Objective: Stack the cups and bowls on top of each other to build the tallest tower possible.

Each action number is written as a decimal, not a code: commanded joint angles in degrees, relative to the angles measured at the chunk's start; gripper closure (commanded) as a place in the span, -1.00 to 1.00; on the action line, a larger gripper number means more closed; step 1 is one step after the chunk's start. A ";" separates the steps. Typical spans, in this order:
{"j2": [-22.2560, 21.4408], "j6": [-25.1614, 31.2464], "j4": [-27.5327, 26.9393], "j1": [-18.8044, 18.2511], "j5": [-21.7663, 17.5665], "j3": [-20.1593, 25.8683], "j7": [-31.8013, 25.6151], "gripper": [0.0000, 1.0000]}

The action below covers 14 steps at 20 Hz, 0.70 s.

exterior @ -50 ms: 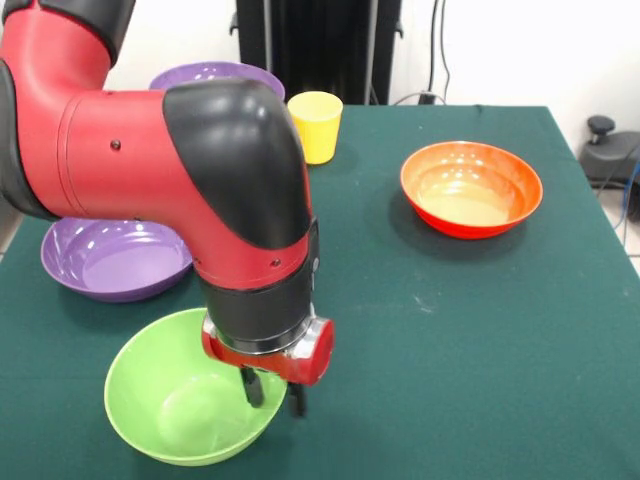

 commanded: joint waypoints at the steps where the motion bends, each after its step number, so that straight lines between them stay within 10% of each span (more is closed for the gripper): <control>1: 3.28 -3.24 5.10 -1.01 -1.68 -0.22 -8.28 1.00; 9: 3.10 -3.81 4.91 -0.77 -1.69 -0.28 -8.46 1.00; 14: -5.50 -3.82 12.69 0.74 -0.51 -3.06 -1.62 1.00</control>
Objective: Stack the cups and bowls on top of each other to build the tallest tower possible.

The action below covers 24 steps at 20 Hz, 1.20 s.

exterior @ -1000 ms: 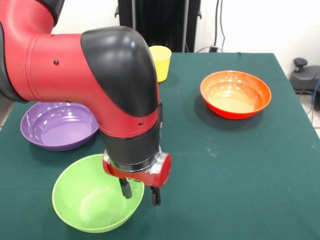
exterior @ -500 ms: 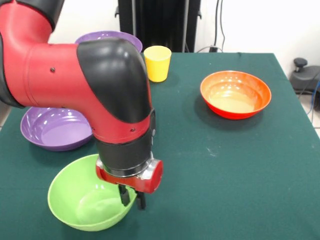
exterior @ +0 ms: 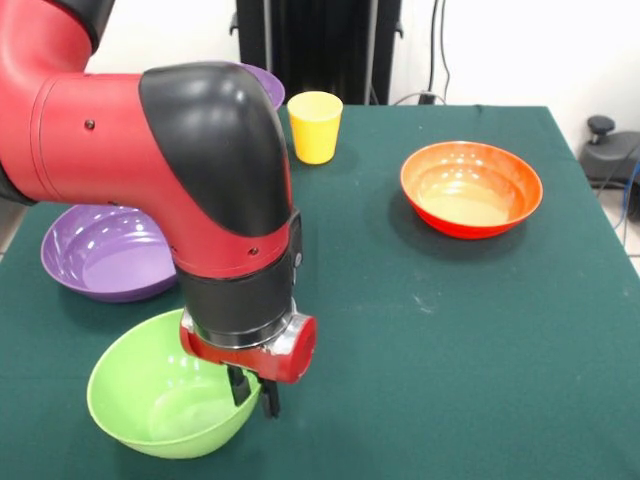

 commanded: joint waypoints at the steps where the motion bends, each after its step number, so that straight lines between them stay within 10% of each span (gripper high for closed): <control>1: -5.85 -0.48 13.30 1.50 0.43 -2.67 -0.67 1.00; 24: -34.23 6.81 37.05 1.80 12.49 -4.75 2.55 1.00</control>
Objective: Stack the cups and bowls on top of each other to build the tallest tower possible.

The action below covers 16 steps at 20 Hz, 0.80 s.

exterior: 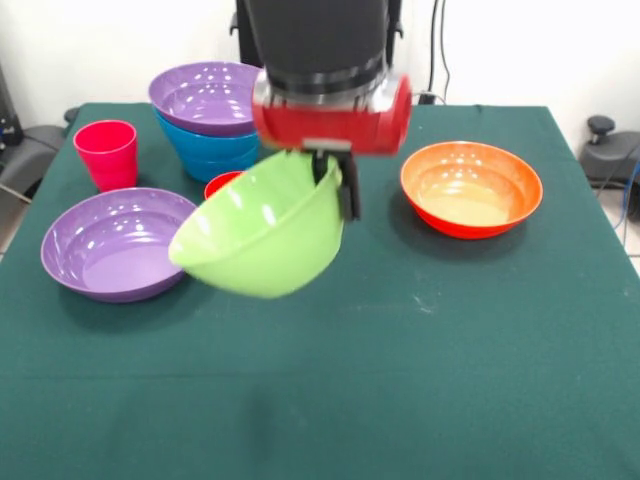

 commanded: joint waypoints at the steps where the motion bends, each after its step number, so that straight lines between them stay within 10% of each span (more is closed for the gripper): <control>1: -9.85 5.44 11.67 1.30 2.07 -2.45 2.54 1.00; 16: -24.78 2.18 30.50 0.00 6.85 -6.87 1.32 1.00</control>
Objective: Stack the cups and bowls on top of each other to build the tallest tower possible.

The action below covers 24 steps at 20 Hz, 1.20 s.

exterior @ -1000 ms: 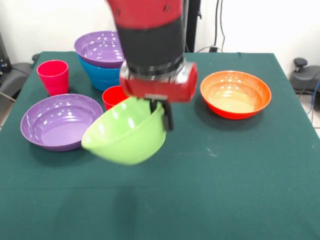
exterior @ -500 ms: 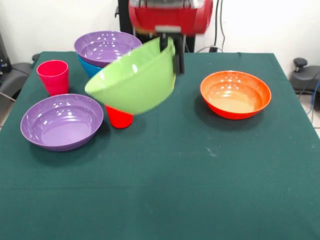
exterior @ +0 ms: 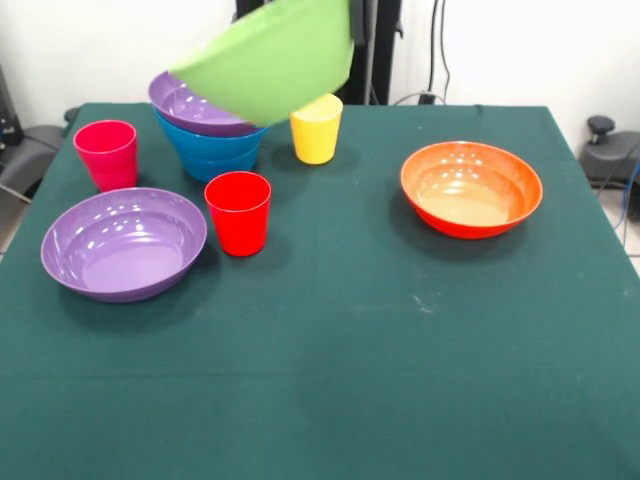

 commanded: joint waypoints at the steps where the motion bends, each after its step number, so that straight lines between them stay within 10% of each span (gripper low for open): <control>1: -6.53 0.97 14.80 -0.05 0.85 -3.06 1.23 1.00; 24: -12.72 -17.29 35.20 -4.02 1.44 -5.12 -0.58 1.00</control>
